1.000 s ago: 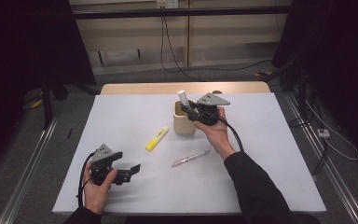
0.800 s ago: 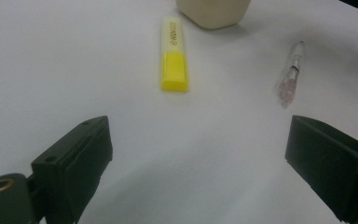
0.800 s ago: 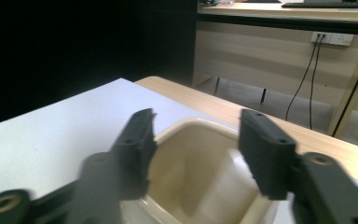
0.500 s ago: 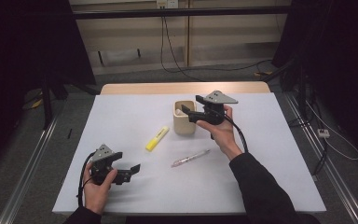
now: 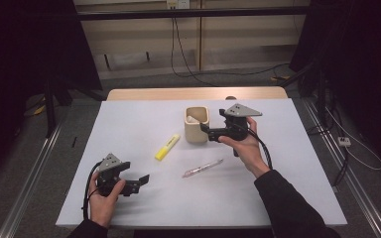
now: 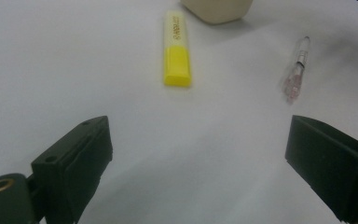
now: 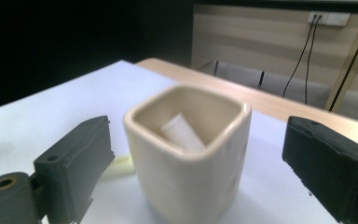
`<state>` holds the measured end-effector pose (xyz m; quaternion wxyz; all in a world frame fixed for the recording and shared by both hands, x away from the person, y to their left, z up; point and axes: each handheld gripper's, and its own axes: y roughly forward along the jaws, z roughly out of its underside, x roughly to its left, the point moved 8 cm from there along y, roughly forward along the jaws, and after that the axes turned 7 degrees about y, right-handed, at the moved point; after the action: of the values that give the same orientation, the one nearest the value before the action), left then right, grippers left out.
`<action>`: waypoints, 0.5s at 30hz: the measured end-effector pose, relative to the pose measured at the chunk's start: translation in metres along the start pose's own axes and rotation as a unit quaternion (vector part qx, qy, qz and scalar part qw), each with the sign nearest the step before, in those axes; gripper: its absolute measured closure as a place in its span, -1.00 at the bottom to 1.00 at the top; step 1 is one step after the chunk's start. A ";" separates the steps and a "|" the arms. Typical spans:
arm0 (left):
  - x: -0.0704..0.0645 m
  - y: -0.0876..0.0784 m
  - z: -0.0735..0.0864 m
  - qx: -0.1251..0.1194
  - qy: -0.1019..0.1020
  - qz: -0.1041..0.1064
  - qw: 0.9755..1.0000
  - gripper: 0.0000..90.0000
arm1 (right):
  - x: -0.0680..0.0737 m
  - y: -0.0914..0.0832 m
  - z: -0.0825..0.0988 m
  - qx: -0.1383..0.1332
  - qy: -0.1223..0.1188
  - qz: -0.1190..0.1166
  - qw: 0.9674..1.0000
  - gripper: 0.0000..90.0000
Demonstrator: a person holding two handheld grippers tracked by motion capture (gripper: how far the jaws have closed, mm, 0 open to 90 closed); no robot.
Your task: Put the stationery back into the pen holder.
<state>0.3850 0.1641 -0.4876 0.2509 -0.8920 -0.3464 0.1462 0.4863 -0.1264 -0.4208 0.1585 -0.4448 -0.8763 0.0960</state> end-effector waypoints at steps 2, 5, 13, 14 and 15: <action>0.000 0.000 0.000 0.001 0.001 0.000 1.000 -0.84 | -0.001 -0.005 0.006 0.005 0.004 -0.002 1.000 -0.84; 0.000 0.000 0.000 0.002 0.000 -0.003 1.000 -0.84 | -0.003 -0.012 0.014 0.015 -0.002 0.004 1.000 -0.85; -0.001 0.001 -0.002 0.004 -0.002 -0.013 1.000 -0.84 | -0.008 -0.037 0.033 0.030 -0.008 0.015 0.999 -0.85; -0.001 0.002 -0.002 0.005 0.002 -0.014 1.000 -0.84 | -0.009 -0.040 0.035 0.028 -0.007 0.018 0.999 -0.85; -0.001 0.002 -0.002 0.005 0.003 -0.015 1.000 -0.84 | -0.010 -0.042 0.037 0.028 -0.005 0.020 0.999 -0.85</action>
<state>0.3859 0.1611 -0.4865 0.2587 -0.8858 -0.3583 0.1415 0.4469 -0.1604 -0.4439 0.1645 -0.4569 -0.8650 0.1263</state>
